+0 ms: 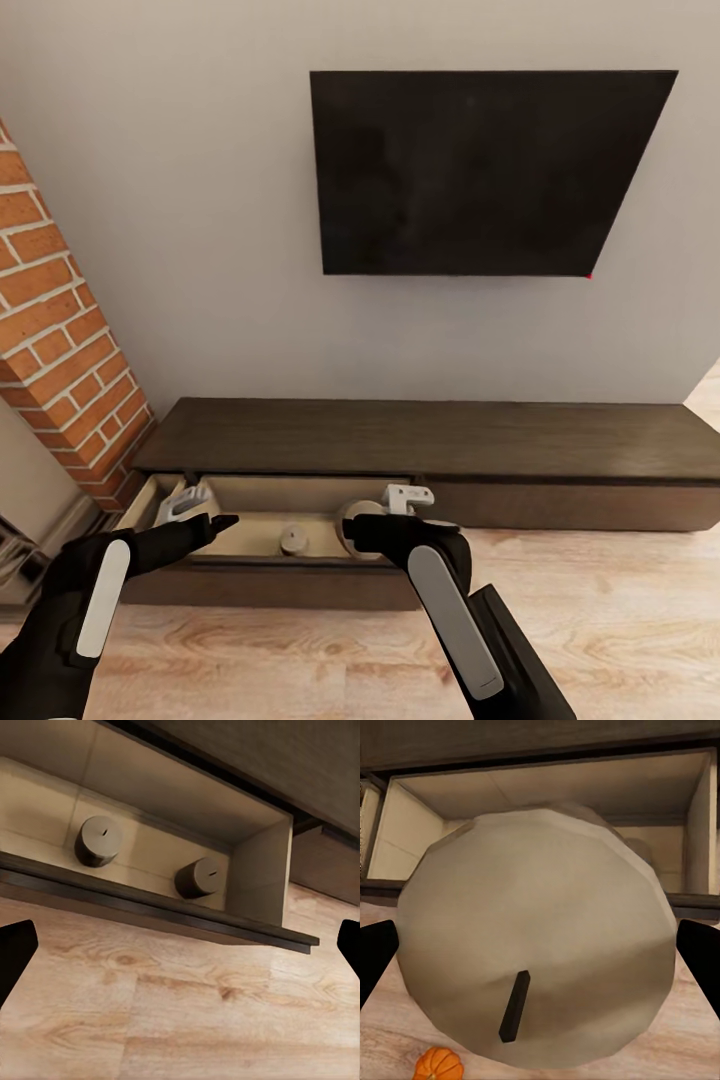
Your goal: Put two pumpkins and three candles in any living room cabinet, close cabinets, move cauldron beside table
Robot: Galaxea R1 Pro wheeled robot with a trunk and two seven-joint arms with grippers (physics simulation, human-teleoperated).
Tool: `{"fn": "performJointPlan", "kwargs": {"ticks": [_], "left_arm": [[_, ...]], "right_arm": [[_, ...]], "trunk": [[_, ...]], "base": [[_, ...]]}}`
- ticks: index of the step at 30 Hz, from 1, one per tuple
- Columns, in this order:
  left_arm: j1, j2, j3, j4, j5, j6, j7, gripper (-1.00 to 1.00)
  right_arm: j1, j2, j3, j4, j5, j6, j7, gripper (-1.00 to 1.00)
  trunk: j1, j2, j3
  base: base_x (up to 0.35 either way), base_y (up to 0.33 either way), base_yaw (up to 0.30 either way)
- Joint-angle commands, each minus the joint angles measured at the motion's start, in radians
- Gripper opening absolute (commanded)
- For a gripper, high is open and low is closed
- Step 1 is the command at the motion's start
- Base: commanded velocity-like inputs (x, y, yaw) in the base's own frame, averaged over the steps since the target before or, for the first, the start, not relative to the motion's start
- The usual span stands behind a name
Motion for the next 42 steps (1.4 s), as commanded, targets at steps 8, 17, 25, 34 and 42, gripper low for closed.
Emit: {"fn": "performJointPlan", "kwargs": {"ticks": [8,17,25,34,42], "left_arm": [[0.003,0.053,0.012,0.001,0.004,0.000,-0.238,1.00],[0.045,0.210,0.063,0.021,-0.015,-0.001,-0.982,1.00],[0.049,0.209,0.096,0.023,-0.034,-0.003,-1.012,1.00],[0.049,0.206,0.097,0.023,-0.035,-0.004,-1.012,1.00],[0.050,0.206,0.098,0.023,-0.035,-0.004,-1.012,1.00]], "right_arm": [[0.000,0.000,0.036,0.001,0.001,0.000,0.001,-1.00],[0.000,-0.001,0.041,0.001,0.001,-0.001,0.002,-1.00],[0.000,0.000,0.041,0.001,0.001,-0.002,0.002,-1.00],[-0.002,0.009,0.039,0.033,-0.001,0.001,-0.002,-1.00],[-0.060,0.009,0.029,0.166,0.001,-0.026,-0.003,-1.00]], "trunk": [[0.000,0.000,0.000],[0.000,0.000,0.000],[0.000,0.000,0.000],[0.000,0.000,0.000],[0.000,0.000,0.000]], "base": [[0.011,0.006,0.000],[0.045,0.000,0.000],[0.138,0.000,0.000],[0.025,0.000,0.000],[0.000,0.000,0.000]]}}
